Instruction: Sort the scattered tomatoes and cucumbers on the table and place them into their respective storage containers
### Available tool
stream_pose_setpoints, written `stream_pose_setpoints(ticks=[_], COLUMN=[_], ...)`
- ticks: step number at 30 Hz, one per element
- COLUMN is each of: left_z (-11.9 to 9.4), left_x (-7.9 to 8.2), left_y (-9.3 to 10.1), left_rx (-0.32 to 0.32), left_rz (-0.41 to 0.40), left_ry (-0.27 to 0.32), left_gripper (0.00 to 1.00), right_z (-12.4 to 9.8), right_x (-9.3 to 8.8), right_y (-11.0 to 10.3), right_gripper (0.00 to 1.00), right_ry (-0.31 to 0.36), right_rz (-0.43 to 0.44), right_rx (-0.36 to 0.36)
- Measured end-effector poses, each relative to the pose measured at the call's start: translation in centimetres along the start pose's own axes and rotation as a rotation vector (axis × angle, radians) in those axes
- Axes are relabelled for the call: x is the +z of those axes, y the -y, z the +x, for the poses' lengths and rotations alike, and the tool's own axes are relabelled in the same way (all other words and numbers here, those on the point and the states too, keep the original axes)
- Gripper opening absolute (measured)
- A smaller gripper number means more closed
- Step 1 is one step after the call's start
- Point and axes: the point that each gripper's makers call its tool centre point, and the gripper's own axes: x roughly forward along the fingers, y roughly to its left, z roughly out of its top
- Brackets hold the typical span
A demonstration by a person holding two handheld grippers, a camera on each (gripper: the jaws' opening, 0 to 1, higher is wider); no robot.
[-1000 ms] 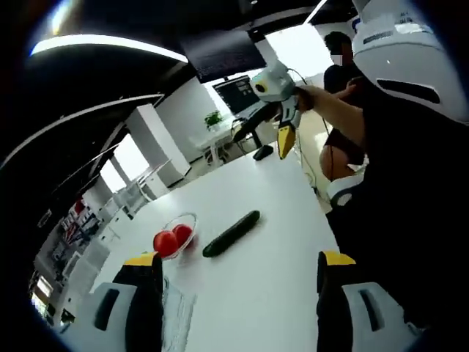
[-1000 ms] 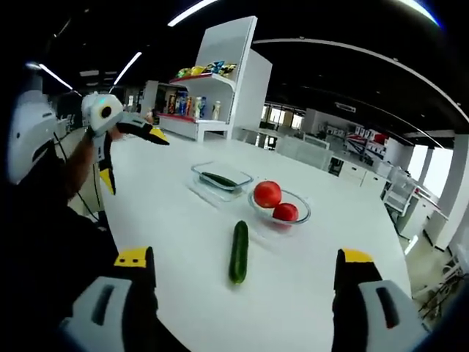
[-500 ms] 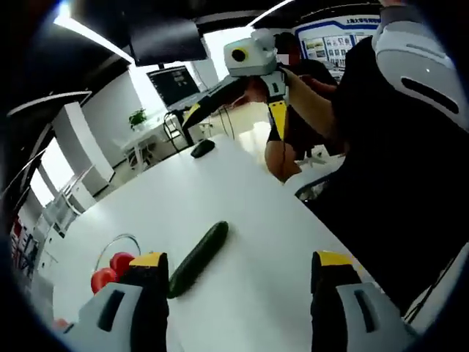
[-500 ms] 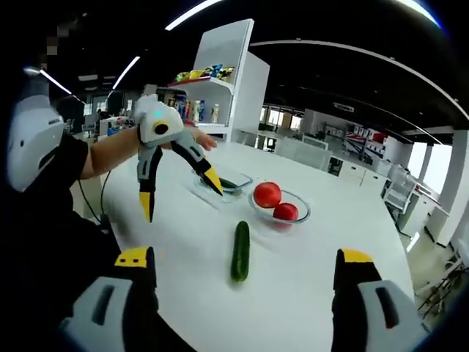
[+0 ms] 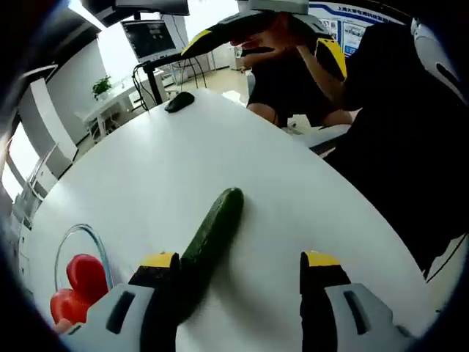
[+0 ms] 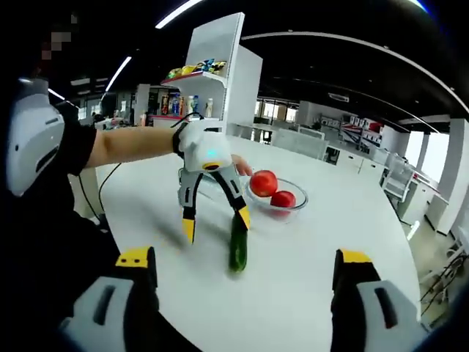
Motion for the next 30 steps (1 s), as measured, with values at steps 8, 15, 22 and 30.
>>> stream_pose_setpoints(ticks=[8,15,22,30], left_z=[0.5,1.6,2.0,1.9], left_x=[0.9,0.0,-0.2,-0.5], left_y=[-1.6,-1.6,-3.2,-3.8], left_rx=[0.038,0.019,-0.023,-0.011], left_rz=[0.055,0.092,0.124,0.071], left_ry=[0.022,-0.04,-0.026,-0.033], left_gripper=[0.44,0.35,0.29,0.28], right_z=[0.7,0.6,0.2,0.2], right_x=[-0.1,-0.5,-0.7,-0.9], right_y=[-0.2,-0.2,0.3,0.7], right_gripper=[0.94,0.94,0.94,0.93], right_ry=[-0.01,-0.012,-0.009,-0.015], right_rz=[-0.003,0.001,0.008,0.008], right_rx=[0.012,0.014,0.002,-0.009])
